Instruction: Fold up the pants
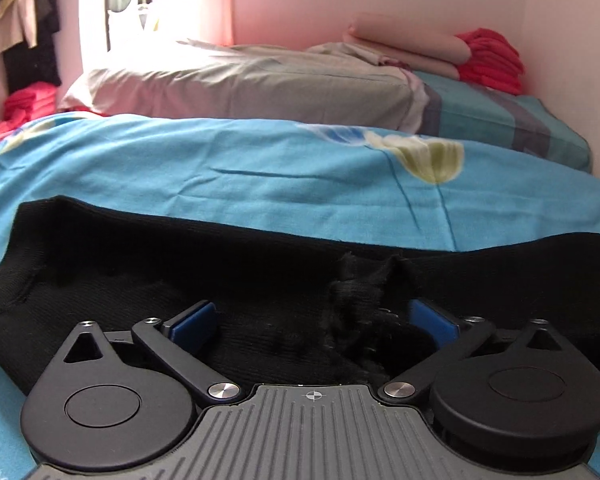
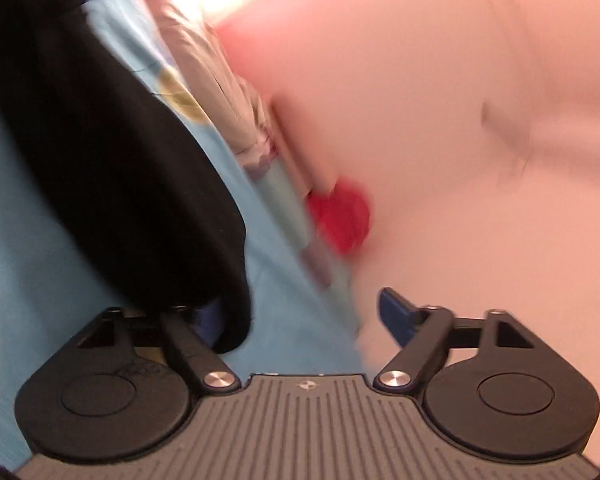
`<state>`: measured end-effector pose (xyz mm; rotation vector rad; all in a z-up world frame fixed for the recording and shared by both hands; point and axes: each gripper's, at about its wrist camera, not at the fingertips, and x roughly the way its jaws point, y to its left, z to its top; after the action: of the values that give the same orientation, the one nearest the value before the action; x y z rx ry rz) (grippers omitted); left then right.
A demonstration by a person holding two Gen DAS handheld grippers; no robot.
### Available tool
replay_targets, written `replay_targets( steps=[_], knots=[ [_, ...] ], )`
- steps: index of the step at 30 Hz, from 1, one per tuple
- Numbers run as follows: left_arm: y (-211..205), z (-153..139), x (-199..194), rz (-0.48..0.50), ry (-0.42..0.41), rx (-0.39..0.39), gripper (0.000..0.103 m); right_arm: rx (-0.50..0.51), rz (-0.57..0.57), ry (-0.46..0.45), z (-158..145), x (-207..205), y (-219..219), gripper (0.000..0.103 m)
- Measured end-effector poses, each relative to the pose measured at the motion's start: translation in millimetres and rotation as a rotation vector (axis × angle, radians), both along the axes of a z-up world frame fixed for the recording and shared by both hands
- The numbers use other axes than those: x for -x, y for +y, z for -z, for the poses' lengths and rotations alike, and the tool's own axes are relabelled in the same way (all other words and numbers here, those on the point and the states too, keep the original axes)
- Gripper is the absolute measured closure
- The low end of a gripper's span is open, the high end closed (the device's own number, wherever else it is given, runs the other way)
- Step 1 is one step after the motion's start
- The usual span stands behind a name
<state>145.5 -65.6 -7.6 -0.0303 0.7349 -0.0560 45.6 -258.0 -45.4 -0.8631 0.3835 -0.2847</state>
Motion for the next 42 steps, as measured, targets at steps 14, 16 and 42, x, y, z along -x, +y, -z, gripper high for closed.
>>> replay_targets(
  steps=[14,16,42],
  knots=[
    [0.2,1.6,-1.6,-0.009,0.006,-0.007,0.0,-0.403,-0.106,0.204,-52.9,20.3,-30.9,0.032],
    [0.3,1.6,-1.6,-0.009,0.007,-0.004,0.0,-0.507,-0.206,0.179,-82.2,31.3,-33.9,0.029],
    [29.8,-19.9,14.9,0.106,0.01,0.115,0.0,-0.827,-0.009,0.323,-59.5,-35.8,-51.0,0.022]
  ],
)
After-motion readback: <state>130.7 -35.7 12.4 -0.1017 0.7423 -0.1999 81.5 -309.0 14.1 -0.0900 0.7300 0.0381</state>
